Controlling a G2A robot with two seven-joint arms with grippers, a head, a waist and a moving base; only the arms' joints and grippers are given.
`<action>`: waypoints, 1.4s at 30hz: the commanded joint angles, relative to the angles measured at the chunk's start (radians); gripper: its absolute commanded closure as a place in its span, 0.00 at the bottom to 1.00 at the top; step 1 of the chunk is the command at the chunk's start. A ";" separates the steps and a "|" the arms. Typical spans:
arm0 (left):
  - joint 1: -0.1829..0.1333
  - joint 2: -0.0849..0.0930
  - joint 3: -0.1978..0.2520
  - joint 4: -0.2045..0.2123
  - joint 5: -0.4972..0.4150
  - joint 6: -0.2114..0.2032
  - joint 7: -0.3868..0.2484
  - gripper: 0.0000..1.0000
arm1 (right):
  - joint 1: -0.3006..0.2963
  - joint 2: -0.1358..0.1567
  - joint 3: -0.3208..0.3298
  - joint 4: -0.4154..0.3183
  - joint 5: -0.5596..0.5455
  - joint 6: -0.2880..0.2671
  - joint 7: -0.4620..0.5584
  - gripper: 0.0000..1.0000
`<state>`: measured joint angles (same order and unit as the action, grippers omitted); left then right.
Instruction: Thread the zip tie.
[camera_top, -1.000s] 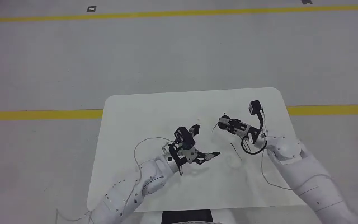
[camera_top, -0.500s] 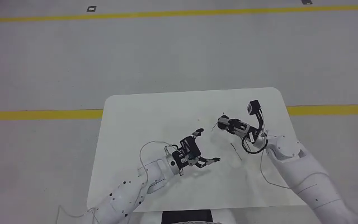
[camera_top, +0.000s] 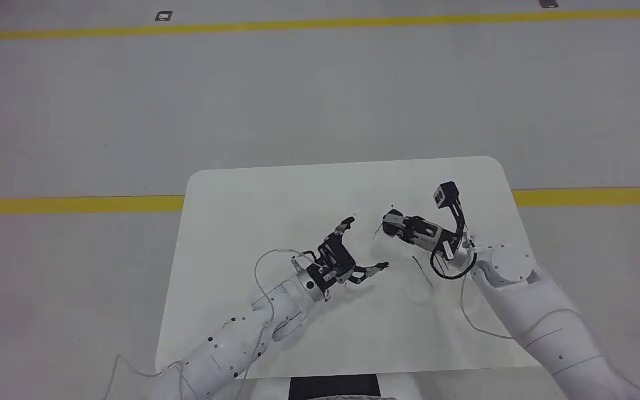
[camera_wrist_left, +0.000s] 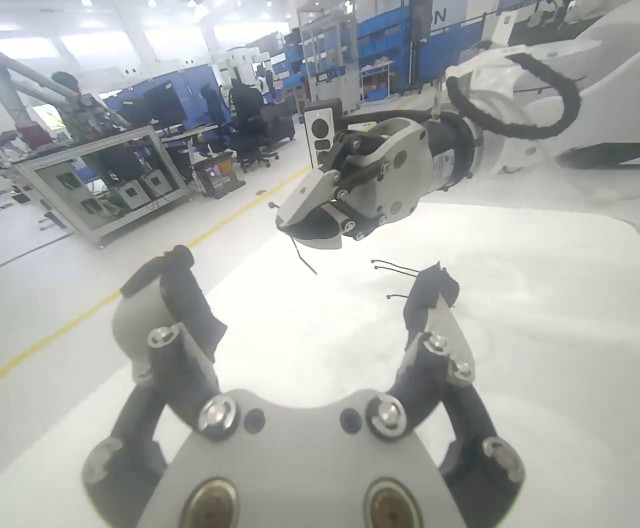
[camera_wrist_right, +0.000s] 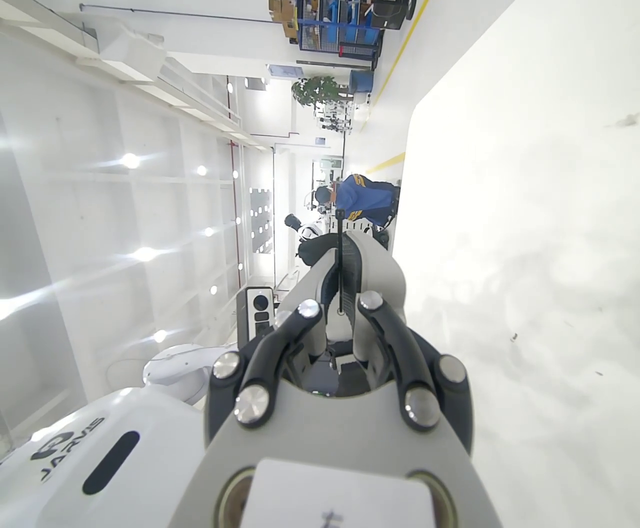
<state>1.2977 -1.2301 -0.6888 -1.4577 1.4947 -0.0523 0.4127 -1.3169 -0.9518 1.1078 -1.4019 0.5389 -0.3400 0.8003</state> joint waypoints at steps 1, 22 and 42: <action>0.001 0.000 -0.001 -0.001 0.000 -0.002 0.000 0.00 | 0.000 0.000 0.000 0.000 0.000 0.000 0.000 1.00; 0.008 -0.008 -0.014 -0.009 -0.006 0.098 -0.090 0.00 | -0.018 -0.007 0.003 -0.022 -0.035 0.001 -0.036 1.00; 0.021 -0.014 -0.023 -0.033 -0.008 0.082 -0.128 0.79 | -0.042 -0.020 0.019 -0.055 -0.141 0.027 -0.100 1.00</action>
<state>1.3187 -1.2437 -0.7112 -1.4904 1.4859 0.0286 0.2862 -1.3587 -0.9718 1.1252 -1.4566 0.4042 -0.3137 0.7015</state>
